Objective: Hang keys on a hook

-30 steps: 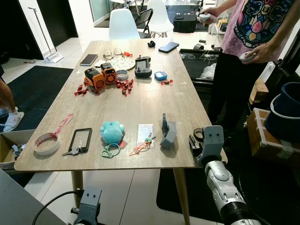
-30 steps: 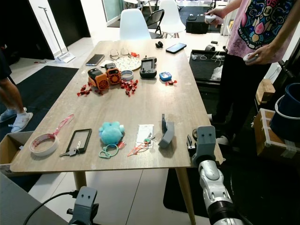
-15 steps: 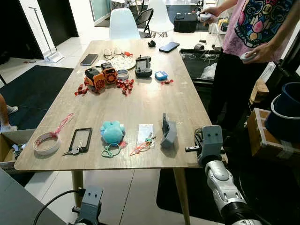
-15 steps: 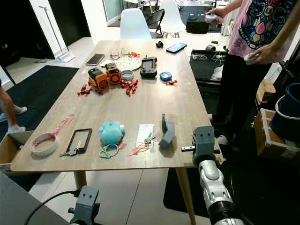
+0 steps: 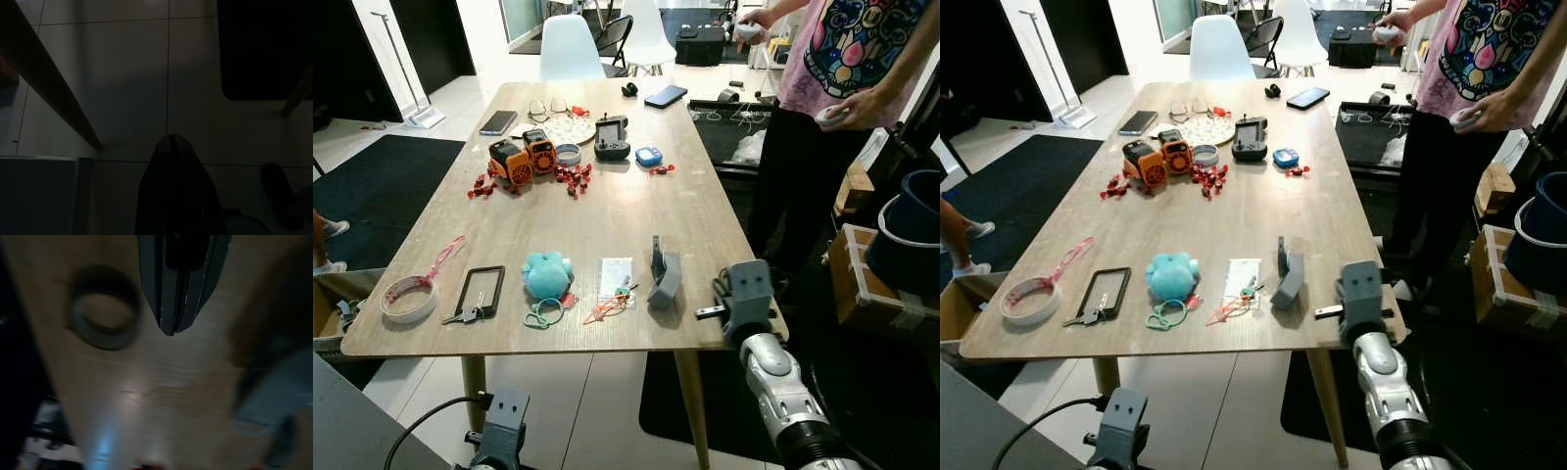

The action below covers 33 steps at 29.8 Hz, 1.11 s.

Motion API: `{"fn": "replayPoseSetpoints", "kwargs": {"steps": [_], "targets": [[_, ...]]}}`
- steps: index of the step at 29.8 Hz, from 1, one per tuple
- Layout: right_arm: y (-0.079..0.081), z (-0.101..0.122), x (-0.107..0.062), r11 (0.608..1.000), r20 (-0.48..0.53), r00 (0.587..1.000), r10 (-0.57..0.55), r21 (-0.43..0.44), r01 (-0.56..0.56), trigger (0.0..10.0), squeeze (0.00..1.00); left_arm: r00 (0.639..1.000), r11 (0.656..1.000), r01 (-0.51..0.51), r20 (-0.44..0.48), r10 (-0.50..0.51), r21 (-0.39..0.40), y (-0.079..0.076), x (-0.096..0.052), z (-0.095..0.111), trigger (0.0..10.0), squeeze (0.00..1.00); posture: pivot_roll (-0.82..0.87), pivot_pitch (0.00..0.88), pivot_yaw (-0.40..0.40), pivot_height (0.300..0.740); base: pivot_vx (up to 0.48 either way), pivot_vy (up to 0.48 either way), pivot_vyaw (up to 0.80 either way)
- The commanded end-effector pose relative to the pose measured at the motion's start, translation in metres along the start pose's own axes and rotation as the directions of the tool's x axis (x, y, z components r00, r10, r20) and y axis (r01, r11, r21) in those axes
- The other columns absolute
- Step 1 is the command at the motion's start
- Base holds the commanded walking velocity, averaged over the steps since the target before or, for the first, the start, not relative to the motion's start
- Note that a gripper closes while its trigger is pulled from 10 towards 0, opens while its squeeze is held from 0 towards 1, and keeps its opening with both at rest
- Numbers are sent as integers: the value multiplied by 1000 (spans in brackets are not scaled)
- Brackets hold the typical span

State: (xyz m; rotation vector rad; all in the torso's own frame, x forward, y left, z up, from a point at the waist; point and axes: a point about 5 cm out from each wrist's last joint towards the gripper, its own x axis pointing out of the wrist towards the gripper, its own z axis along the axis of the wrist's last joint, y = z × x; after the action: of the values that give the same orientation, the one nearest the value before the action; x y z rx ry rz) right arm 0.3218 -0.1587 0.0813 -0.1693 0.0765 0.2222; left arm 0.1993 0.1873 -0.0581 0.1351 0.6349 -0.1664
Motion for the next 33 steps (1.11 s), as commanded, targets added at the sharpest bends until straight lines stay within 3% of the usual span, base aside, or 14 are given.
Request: {"fn": "replayPoseSetpoints", "kwargs": {"steps": [1,2,3,4,5,7,12,17,20,23,26,28,30,33], "targets": [[11,-13,-5,998,-56,997,60,3,-60,4824,0,1000,1000,2,-14,-1,7,2,-1,-3,10000,8,46,94,42,740,0,0,0],[14,-13,-5,997,-54,995,81,-7,-81,4824,0,1000,1000,2,-14,-2,6,2,-1,-2,10000,8,46,94,42,740,0,0,0],[17,-13,-6,994,-53,993,103,-17,-104,8471,0,1000,1000,3,-13,-3,6,2,-1,-2,10000,12,46,94,42,740,0,0,0],[17,-13,-6,994,-53,993,103,-17,-104,8471,0,1000,1000,3,-13,-3,6,2,-1,-2,10000,12,46,94,42,740,0,0,0],[20,-12,-6,992,-51,991,124,-21,-125,9412,0,1000,1000,4,-12,-4,6,2,-1,-2,10000,12,44,93,41,740,0,0,0],[23,-11,-6,989,-49,989,142,-25,-144,10000,0,1000,1000,5,-11,-5,6,2,-1,-2,10000,8,43,93,42,740,0,0,0],[36,6,-6,965,29,966,258,29,-259,10000,0,1000,1000,10,-7,-10,2,1,-1,-1,10000,12,42,92,41,740,0,0,0],[29,14,-6,967,61,967,248,40,-251,10000,0,1000,1000,11,-5,-11,-1,1,-1,-1,10000,8,43,93,41,740,0,0,0],[15,13,-5,982,42,981,188,26,-190,10000,0,1000,1000,12,-5,-12,-2,0,0,-1,10000,8,42,93,40,740,0,0,0],[11,12,-5,984,36,984,175,24,-176,10000,0,1000,1000,13,-6,-13,-2,0,-1,-1,10000,12,40,89,41,740,0,0,0],[-14,11,-3,999,9,999,44,26,-44,10000,0,1000,1000,17,-5,-17,-4,-1,-1,-1,10000,12,38,84,40,740,0,0,0],[-14,11,-3,999,9,999,44,26,-44,10000,0,1000,1000,17,-5,-17,-4,-1,-1,-1,10000,12,38,84,40,740,0,0,0],[-33,26,-1,992,76,993,-86,101,78,10000,0,1000,1000,19,-1,-19,-7,-1,-1,-1,10000,12,35,79,38,740,0,0,0],[-42,31,0,982,99,982,-162,117,150,10000,0,1000,1000,20,0,-20,-8,-2,-1,-1,10000,12,35,79,36,740,0,0,0]]}}
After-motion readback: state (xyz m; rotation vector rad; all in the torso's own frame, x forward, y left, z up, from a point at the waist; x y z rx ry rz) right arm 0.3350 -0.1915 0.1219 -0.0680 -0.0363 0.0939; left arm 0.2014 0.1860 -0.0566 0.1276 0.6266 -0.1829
